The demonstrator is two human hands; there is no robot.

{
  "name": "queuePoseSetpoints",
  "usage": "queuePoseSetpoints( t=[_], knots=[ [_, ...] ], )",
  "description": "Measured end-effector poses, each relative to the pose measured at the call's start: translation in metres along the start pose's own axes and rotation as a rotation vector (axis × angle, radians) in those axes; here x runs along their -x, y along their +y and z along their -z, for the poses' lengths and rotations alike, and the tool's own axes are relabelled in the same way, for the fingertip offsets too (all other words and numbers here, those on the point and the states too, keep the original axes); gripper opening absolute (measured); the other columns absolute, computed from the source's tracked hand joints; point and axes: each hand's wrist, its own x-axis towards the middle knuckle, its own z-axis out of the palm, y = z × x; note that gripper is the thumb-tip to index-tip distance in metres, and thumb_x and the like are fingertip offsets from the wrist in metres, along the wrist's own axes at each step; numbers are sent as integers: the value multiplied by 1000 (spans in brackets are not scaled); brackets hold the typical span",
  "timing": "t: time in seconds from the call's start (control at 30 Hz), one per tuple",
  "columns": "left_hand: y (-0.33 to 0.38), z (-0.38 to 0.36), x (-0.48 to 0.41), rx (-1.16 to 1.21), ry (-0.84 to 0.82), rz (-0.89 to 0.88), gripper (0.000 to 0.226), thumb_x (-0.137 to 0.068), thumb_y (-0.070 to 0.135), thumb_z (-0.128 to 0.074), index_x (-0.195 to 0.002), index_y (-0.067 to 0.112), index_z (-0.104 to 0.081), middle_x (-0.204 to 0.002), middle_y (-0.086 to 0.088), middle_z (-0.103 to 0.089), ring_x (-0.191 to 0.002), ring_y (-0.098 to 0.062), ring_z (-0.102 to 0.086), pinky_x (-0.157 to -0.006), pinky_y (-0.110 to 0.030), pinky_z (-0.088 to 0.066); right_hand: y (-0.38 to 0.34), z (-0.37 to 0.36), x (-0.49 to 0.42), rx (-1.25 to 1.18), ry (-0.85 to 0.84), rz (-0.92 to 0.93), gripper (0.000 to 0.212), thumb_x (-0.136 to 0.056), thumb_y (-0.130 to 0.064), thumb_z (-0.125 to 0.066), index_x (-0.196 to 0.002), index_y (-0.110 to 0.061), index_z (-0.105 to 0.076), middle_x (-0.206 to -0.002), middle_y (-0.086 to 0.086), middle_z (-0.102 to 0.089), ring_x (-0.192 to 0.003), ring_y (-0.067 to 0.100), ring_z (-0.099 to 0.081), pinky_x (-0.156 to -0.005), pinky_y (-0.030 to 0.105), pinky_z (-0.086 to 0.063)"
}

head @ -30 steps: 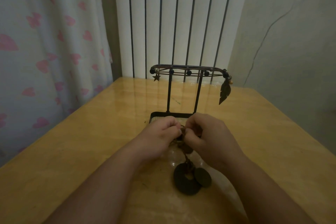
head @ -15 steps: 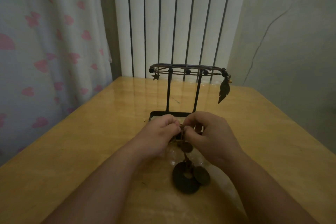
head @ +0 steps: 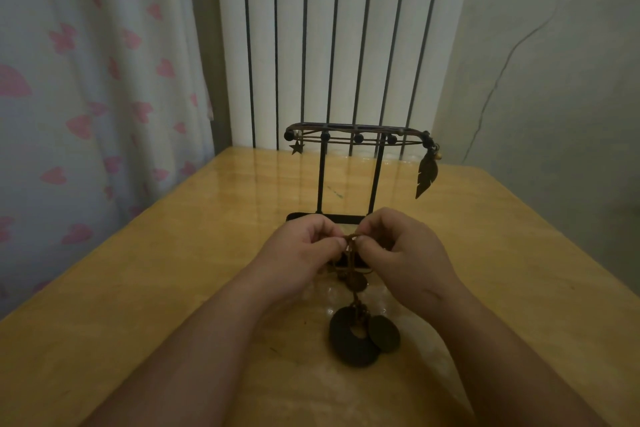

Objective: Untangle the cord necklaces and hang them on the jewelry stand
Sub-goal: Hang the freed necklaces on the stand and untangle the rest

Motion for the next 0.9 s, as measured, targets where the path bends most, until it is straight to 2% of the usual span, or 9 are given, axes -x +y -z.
queuePoseSetpoints(
  t=[0.17,0.33,0.5,0.67,0.77,0.9],
  knots=[
    [-1,-1,-1,15,23,27,17,-93,21,-57,-79,29,-64,-64,11,-60,-58,-2,-51,-56,-23,-41,0,-1,0,4,-39,-40,8,-88,-19,-62,-83,-25,-59,-76,-6,-60,-65,-11,-56,-52,4,-41],
    [0,-2,-1,-4,14,8,19,-93,20,-57,-77,28,-62,-58,14,-56,-54,-2,-48,-55,-24,-40,-2,2,2,13,8,23,16,-88,-20,-64,-95,-34,-60,-85,-15,-61,-79,-10,-54,-60,2,-42],
    [0,-2,-2,-3,8,29,23,-92,20,-55,-72,30,-59,-57,14,-54,-56,-5,-48,-56,-27,-40,-3,-1,1,115,-51,18,11,-94,-24,-57,-96,-33,-63,-85,-17,-60,-80,-20,-53,-59,1,-42],
    [-1,-1,-3,-15,7,51,23,-91,20,-53,-70,29,-58,-62,9,-53,-62,-13,-48,-58,-31,-40,0,-2,-1,36,-13,-35,10,-94,-25,-56,-90,-32,-60,-85,-11,-62,-77,-11,-57,-54,5,-45],
    [-1,-1,-3,12,14,56,28,-91,18,-54,-66,31,-59,-59,11,-53,-61,-12,-48,-58,-31,-40,-1,0,0,-27,-23,-33,12,-90,-19,-62,-94,-30,-60,-88,-10,-62,-77,-8,-57,-55,6,-45],
    [0,-1,-2,19,11,51,34,-91,20,-53,-62,36,-60,-57,13,-53,-60,-11,-48,-57,-30,-39,-3,0,1,-16,-38,26,27,-89,-19,-65,-99,-43,-56,-91,-17,-62,-81,-2,-57,-63,9,-47]
  ],
)
